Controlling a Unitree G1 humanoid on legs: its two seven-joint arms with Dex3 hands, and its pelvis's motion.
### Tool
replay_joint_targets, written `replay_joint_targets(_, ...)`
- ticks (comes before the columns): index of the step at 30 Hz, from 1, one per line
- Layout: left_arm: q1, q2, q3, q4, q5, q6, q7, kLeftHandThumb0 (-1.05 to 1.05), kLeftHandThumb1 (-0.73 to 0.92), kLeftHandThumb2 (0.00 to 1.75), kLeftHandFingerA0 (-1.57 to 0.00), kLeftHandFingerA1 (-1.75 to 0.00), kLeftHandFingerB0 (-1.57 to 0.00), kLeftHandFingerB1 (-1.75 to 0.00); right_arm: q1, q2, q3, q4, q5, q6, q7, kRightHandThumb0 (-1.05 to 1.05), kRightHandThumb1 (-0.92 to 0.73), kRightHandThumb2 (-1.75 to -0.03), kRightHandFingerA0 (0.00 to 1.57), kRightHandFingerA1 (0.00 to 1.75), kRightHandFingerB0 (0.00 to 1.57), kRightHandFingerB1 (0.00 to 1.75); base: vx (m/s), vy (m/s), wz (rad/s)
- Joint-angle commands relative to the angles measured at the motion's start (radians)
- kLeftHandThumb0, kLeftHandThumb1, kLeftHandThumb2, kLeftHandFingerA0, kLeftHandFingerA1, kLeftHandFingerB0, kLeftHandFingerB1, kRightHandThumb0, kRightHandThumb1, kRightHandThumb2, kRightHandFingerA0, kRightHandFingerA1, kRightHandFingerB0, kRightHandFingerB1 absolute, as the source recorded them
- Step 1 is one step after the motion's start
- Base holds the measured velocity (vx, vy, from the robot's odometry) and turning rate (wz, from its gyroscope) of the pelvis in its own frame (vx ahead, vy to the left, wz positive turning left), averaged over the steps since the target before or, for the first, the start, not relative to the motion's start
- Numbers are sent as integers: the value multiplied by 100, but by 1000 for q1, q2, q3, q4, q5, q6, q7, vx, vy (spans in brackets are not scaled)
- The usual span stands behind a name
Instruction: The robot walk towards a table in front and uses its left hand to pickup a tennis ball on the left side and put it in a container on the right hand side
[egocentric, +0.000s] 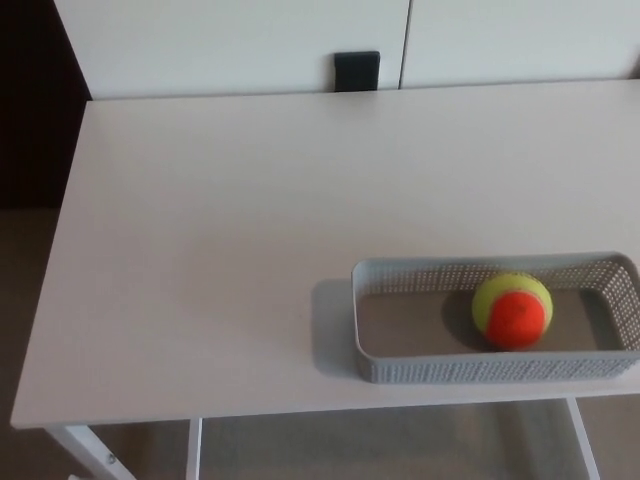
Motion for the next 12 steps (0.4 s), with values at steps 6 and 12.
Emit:
replay_joint_targets(6, -50, 91, -111, 139, 39, -2, 120, -49, 52, 56, -14, -37, -18, -31, -59, -5, -46, 115, 35, -43, -15, 3, -89, -72, 2, 40, 9, 30, 0, 0, 0)
replay_joint_targets(12, -23, 96, -104, 169, -15, -25, 97, -30, 38, 91, -2, -51, 0, -48, -24, -17, -37, 119, 28, -75, -11, 4, -90, -71, 2, 41, 8, 32, 0, 0, 0)
